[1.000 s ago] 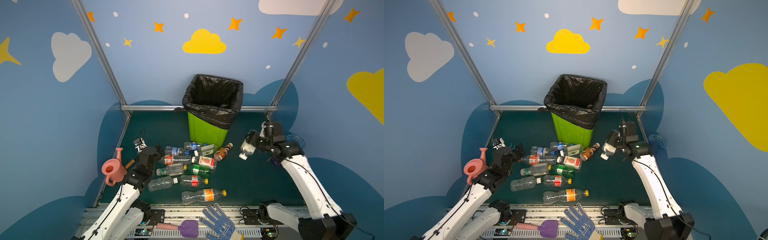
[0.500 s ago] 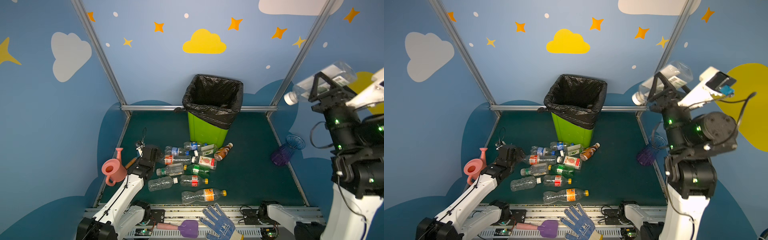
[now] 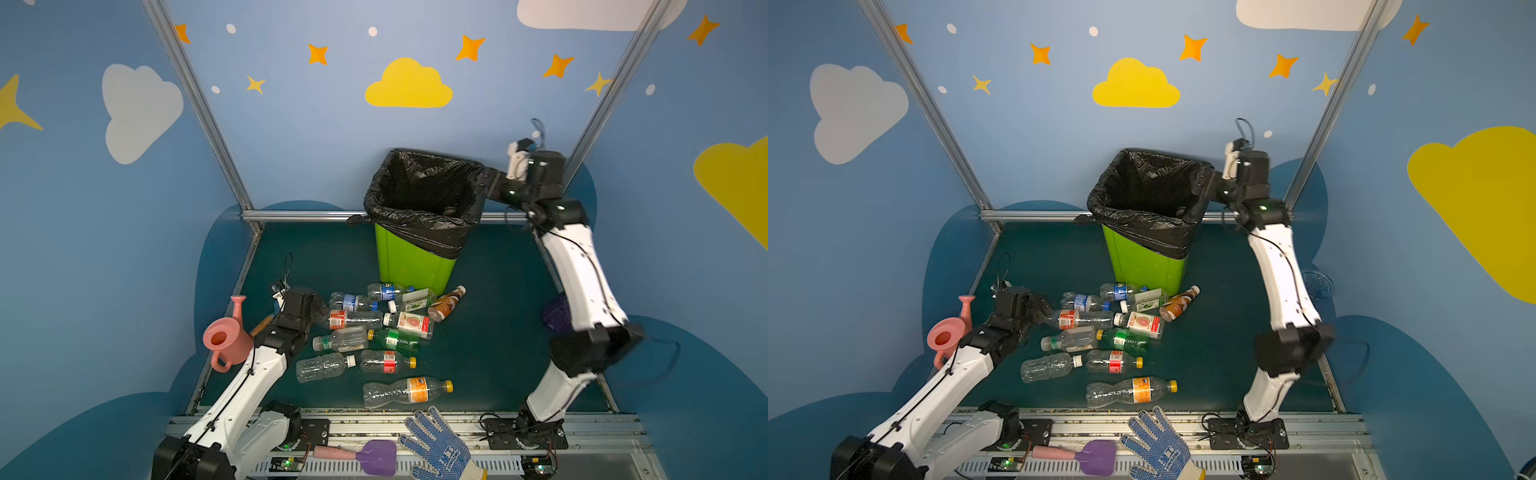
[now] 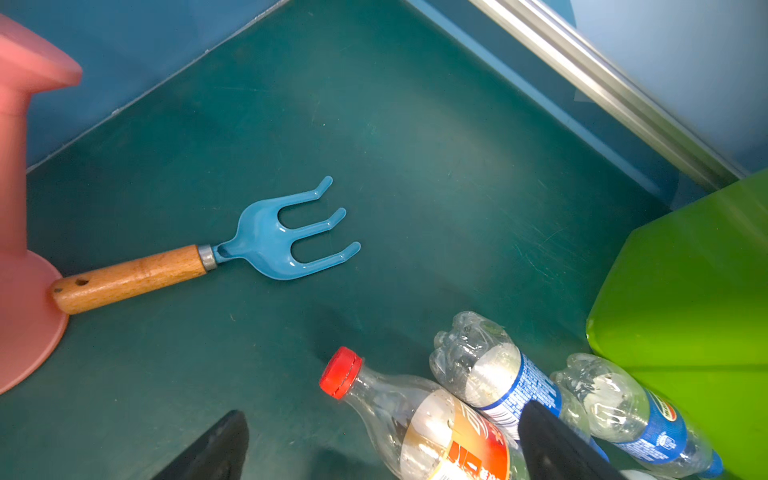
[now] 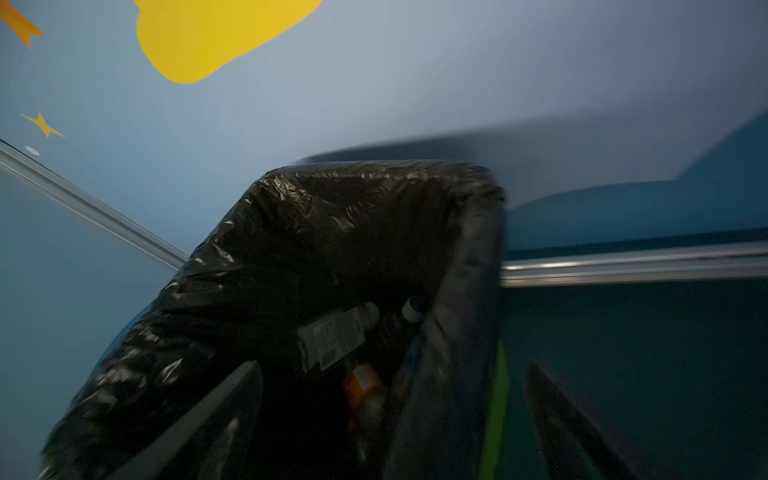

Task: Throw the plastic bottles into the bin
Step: 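Swing the square bottle over the bin and open the right gripper, then lower the right gripper onto the orange-label bottle nearest the robot and close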

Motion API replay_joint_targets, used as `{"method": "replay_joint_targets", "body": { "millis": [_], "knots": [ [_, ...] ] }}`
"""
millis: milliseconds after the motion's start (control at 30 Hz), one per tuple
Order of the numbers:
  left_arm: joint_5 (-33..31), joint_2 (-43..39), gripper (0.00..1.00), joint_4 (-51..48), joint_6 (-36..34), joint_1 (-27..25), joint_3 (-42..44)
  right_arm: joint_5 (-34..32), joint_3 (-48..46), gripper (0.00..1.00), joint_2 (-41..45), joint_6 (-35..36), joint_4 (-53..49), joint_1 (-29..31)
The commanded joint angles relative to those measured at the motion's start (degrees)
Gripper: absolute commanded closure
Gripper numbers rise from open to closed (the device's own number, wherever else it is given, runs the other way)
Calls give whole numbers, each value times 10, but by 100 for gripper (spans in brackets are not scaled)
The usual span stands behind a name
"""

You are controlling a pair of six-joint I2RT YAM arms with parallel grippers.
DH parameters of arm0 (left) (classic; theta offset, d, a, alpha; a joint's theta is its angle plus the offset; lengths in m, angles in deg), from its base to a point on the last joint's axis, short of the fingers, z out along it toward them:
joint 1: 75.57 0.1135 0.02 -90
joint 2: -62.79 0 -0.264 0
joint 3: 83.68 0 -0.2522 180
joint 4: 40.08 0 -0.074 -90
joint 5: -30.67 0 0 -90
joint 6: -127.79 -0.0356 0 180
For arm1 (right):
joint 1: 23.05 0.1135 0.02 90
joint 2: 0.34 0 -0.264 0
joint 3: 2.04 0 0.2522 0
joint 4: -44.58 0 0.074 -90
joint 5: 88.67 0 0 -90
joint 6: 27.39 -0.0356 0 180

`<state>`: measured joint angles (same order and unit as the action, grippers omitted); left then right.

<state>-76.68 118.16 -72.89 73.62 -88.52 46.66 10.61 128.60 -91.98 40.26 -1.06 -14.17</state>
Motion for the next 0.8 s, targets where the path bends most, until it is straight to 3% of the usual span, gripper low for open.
{"method": "replay_joint_targets", "body": {
  "millis": [0,200,467,767],
  "knots": [
    [11,-2,0,4,-9,2,-10,-9,-25,2,153,-2,71,-16],
    [21,-1,0,16,-7,1,-9,-7,-207,2,257,-7,55,-34],
    [-1,-23,0,12,-11,1,1,54,-439,3,367,10,45,-22],
    [-32,-29,0,12,-27,5,0,70,-628,11,436,89,51,166]
  ]
}}
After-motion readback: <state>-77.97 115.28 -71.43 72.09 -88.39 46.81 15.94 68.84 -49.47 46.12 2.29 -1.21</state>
